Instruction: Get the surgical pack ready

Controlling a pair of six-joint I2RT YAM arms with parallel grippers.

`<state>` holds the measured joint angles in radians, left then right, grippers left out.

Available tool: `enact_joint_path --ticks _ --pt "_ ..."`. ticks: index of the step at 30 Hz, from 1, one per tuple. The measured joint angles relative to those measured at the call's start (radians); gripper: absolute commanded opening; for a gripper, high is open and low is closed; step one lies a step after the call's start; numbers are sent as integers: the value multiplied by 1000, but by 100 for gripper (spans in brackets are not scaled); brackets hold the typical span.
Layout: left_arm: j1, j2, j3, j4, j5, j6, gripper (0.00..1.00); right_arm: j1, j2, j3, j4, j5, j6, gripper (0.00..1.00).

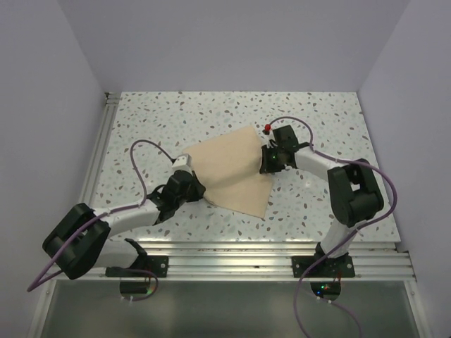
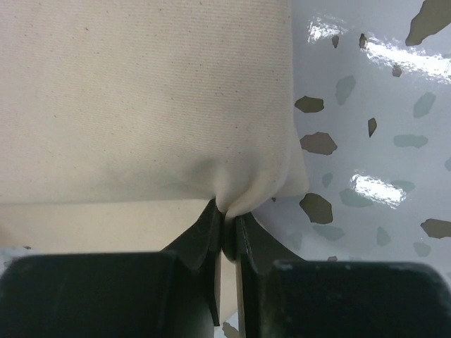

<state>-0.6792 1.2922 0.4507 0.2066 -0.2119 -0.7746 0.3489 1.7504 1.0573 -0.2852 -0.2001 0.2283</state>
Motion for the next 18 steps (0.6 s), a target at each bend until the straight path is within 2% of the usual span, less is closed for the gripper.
enact_joint_path --ticks 1,3,18 --pt "7 2 -4 12 2 -2 5 0 6 6 -2 -5 0 2" --pt "18 14 -6 31 4 -2 0 0 25 23 -3 -14 2 0" --pt "31 167 -38 254 -10 -27 0 -43 173 166 -25 -104 60 0"
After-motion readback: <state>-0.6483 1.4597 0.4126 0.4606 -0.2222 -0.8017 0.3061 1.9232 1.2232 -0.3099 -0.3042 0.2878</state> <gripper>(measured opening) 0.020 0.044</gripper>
